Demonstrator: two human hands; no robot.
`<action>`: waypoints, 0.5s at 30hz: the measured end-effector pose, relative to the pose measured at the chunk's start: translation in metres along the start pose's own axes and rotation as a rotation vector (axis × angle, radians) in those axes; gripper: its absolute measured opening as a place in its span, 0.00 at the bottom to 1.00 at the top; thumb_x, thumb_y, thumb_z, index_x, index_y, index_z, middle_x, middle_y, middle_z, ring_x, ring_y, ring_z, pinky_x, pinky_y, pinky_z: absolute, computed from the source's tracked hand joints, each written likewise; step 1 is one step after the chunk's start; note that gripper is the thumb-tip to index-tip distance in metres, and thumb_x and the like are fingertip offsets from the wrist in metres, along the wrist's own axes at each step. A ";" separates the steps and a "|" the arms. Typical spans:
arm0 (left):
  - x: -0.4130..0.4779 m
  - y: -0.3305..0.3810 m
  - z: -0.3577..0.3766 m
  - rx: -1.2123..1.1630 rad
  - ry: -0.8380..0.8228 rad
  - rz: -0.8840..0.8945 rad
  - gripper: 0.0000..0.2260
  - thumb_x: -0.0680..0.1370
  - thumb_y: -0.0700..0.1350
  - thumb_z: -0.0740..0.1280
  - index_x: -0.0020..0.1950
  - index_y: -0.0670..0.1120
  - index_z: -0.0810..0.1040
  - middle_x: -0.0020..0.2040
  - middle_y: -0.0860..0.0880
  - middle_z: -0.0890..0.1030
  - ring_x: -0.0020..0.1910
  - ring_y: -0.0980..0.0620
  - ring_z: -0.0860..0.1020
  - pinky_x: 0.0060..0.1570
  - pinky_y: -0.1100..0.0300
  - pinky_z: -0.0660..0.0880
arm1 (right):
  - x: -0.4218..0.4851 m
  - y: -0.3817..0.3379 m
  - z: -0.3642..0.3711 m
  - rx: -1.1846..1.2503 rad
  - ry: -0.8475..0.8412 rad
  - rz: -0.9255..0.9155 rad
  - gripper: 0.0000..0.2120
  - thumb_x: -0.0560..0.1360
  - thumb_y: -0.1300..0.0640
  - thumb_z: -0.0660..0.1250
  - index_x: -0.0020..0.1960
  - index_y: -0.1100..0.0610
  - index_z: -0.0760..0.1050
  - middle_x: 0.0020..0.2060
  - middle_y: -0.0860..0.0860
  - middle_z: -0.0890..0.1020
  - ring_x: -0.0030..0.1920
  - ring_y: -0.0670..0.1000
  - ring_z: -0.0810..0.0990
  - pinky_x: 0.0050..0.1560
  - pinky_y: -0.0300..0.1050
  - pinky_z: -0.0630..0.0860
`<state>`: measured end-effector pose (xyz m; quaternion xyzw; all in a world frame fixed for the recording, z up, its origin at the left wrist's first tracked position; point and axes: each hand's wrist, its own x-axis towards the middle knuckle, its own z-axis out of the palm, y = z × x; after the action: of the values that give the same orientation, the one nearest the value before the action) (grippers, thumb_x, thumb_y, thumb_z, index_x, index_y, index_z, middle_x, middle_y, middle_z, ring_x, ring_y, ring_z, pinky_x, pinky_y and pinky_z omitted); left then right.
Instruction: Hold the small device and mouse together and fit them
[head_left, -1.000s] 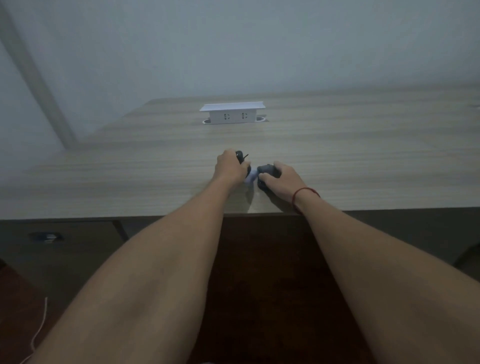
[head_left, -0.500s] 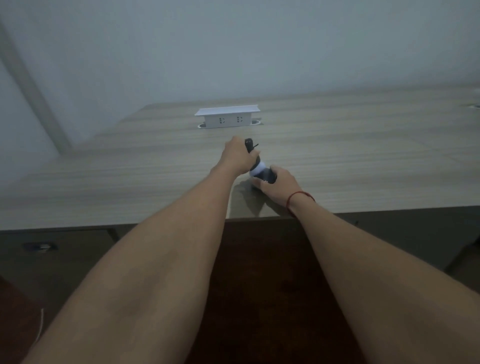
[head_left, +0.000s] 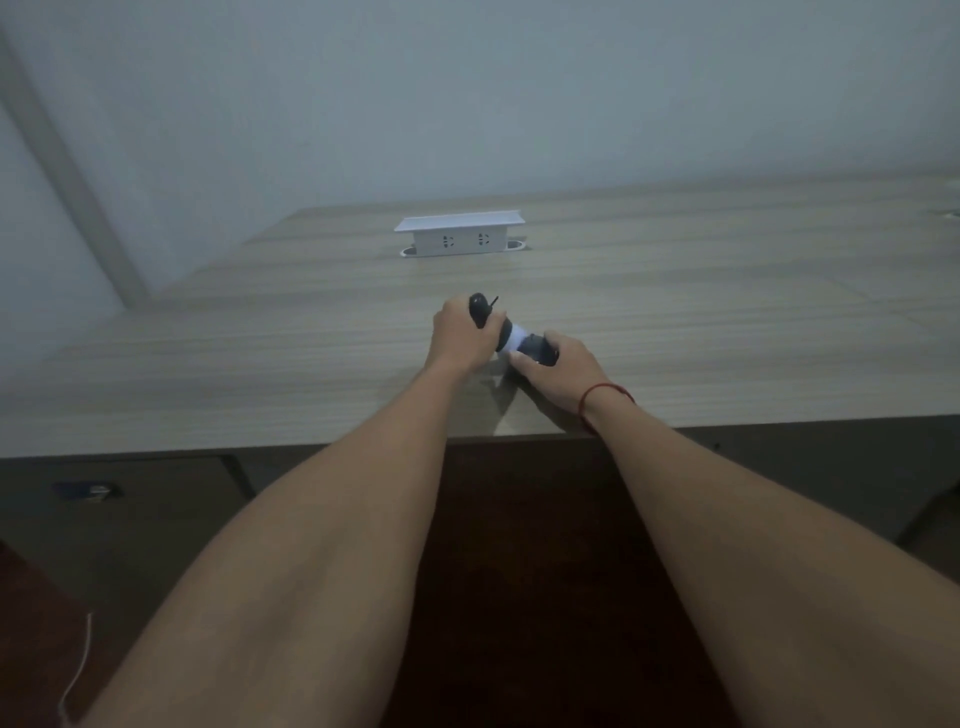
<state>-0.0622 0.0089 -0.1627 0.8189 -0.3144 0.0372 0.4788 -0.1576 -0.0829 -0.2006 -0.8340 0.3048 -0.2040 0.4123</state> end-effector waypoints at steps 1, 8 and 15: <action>0.000 -0.003 -0.001 0.059 -0.031 -0.004 0.13 0.77 0.47 0.67 0.50 0.36 0.78 0.46 0.41 0.80 0.45 0.44 0.78 0.49 0.51 0.78 | 0.000 -0.001 -0.001 0.035 0.008 0.005 0.15 0.74 0.42 0.64 0.51 0.53 0.74 0.53 0.55 0.80 0.55 0.58 0.78 0.60 0.56 0.75; -0.002 -0.006 -0.016 -0.101 0.077 0.066 0.10 0.78 0.49 0.65 0.46 0.42 0.76 0.39 0.48 0.77 0.38 0.51 0.76 0.35 0.62 0.73 | 0.006 -0.001 -0.007 0.057 0.024 0.027 0.15 0.79 0.56 0.57 0.57 0.64 0.76 0.58 0.63 0.79 0.59 0.62 0.76 0.63 0.54 0.71; -0.023 -0.022 -0.005 0.019 0.064 -0.077 0.13 0.77 0.47 0.65 0.51 0.37 0.77 0.49 0.40 0.80 0.47 0.43 0.79 0.46 0.55 0.76 | 0.005 -0.003 -0.004 -0.008 0.022 -0.001 0.12 0.80 0.54 0.56 0.51 0.59 0.75 0.55 0.64 0.80 0.58 0.63 0.77 0.63 0.56 0.71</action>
<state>-0.0675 0.0313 -0.1854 0.8333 -0.2669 0.0482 0.4818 -0.1559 -0.0871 -0.1954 -0.8335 0.3097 -0.2120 0.4055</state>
